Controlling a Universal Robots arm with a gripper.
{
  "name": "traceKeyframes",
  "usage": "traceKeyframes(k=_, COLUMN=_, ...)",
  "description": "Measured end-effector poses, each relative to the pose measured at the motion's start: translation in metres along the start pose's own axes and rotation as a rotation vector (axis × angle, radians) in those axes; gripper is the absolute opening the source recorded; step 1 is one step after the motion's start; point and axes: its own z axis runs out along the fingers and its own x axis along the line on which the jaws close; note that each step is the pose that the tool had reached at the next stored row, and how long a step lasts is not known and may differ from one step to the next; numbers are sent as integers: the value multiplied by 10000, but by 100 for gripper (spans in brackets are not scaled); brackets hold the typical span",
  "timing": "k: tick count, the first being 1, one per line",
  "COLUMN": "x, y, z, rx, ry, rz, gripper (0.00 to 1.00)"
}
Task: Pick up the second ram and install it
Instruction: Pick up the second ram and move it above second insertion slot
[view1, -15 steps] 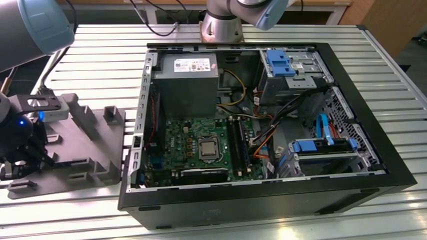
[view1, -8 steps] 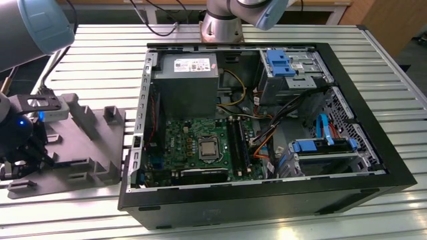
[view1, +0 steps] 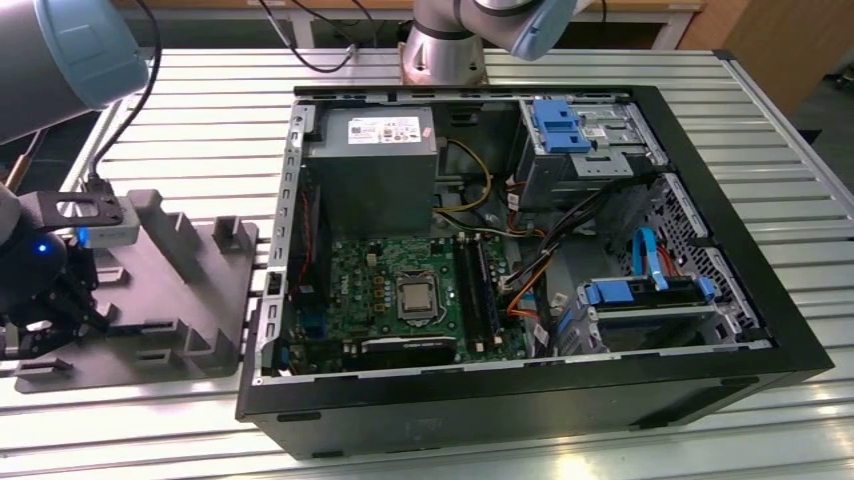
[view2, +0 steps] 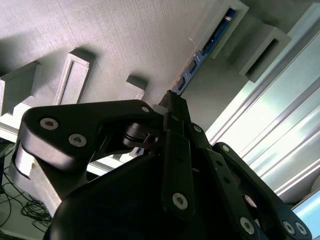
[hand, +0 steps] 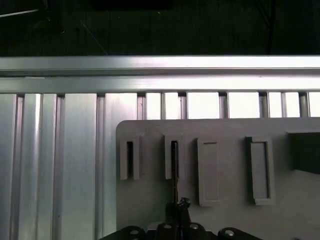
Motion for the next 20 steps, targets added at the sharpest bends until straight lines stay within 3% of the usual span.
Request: traceKeyframes(k=20, x=-1, y=2, z=-54, rx=-2, ry=4, rz=-81, gripper=12)
